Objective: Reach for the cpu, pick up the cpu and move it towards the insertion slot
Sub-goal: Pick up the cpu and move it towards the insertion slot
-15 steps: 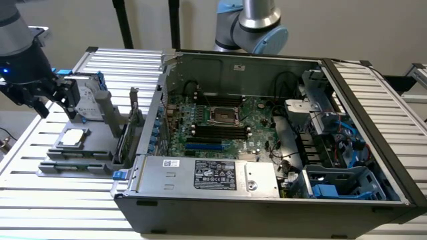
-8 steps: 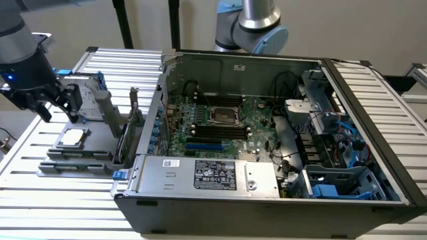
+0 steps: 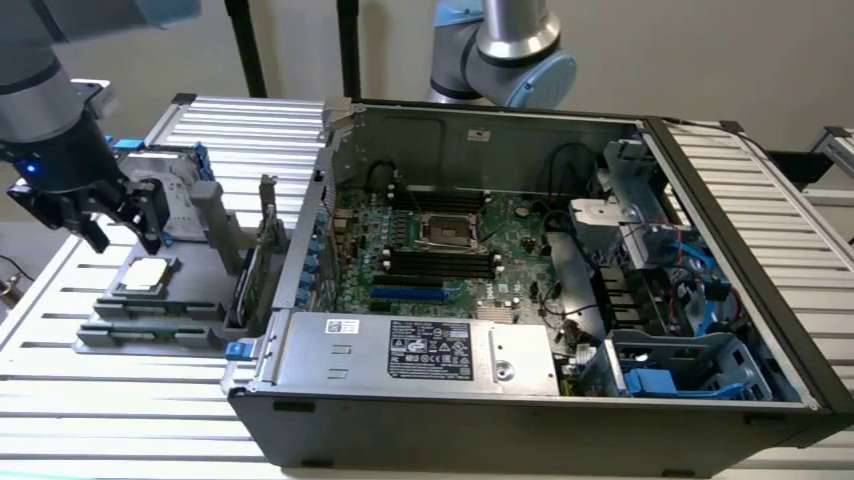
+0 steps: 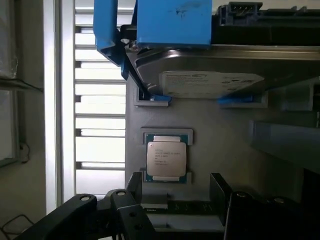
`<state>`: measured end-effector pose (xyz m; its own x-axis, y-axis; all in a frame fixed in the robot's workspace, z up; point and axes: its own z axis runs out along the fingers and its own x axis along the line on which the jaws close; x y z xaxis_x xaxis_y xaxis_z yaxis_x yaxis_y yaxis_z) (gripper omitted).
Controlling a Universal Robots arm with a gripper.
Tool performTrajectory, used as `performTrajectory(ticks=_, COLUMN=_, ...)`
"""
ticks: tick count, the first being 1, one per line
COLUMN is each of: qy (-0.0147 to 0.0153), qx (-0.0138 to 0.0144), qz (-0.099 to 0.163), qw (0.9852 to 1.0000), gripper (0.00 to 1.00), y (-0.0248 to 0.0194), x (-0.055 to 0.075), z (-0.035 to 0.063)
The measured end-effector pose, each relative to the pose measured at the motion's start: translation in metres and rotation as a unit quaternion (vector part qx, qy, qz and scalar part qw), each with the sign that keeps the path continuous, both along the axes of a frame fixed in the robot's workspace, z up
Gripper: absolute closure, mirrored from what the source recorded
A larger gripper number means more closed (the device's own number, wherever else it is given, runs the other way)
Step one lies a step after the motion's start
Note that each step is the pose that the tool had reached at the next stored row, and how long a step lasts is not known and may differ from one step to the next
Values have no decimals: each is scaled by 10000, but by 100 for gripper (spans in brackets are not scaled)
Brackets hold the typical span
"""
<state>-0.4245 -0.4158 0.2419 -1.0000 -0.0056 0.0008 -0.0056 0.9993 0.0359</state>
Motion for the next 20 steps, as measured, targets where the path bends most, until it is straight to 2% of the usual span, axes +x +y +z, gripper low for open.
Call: performTrajectory(ticks=20, qy=-1, qx=0, qz=1, qw=10000, gripper=35, y=0, x=-12, z=-364)
